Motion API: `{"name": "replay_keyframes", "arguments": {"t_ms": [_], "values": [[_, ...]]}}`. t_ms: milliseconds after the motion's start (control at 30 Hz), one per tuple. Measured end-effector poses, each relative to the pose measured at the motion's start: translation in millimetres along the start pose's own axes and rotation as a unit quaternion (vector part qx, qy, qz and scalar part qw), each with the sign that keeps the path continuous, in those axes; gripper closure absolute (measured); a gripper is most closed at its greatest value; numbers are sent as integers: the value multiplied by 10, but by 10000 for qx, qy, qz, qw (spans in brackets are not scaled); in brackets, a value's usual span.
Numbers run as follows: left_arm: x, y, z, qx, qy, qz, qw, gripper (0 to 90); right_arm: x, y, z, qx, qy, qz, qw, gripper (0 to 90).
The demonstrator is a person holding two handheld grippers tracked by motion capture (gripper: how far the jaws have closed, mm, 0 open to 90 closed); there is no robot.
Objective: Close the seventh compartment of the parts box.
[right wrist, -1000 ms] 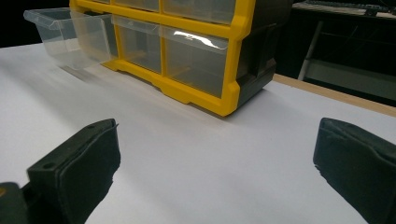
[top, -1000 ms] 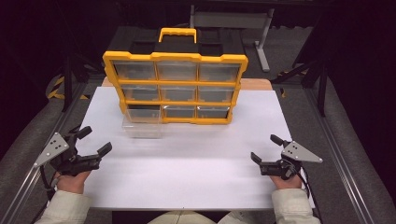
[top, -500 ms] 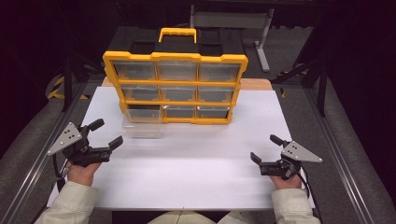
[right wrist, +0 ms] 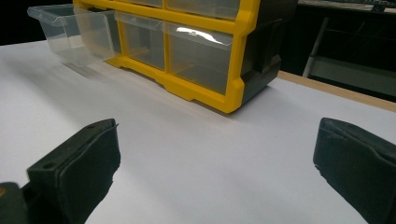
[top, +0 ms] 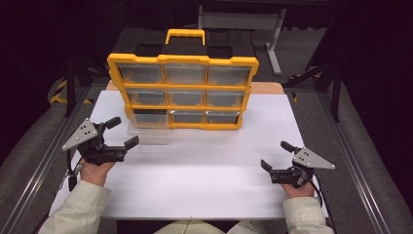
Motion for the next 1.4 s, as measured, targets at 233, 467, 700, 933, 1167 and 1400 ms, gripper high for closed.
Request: {"name": "replay_keyframes", "arguments": {"t_ms": [233, 467, 700, 933, 1167, 1400], "values": [[19, 38, 134, 91, -156, -20, 9998, 75, -3, 1, -5, -6, -9, 5, 10000, 12], [31, 25, 172, 259, -423, 137, 9987, 472, 0, -5, 3, 13, -18, -14, 10000, 12], [24, 46, 209, 445, -702, 213, 9963, 893, 0, -9, 6, 31, -20, -16, 10000, 12], [9, 26, 246, 965, -850, 187, 9915, 895, -3, -10, 5, 31, -20, -17, 10000, 12], [-15, -106, 316, 1493, -901, 161, 9845, 895, -4, -11, 3, 31, -6, -16, 10000, 12], [28, -221, 374, 1906, -1105, -67, 9754, 894, -5, -14, 8, 35, 23, -13, 10000, 12]]}}
Point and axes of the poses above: each handheld gripper's, and its own axes: z roughly forward along the jaws, y roughly out of its top, x roughly to its left, the point moved 2 cm from there along z, roughly forward along the jaws, and after that the axes turned 6 degrees about -y, right-handed, at the moved point
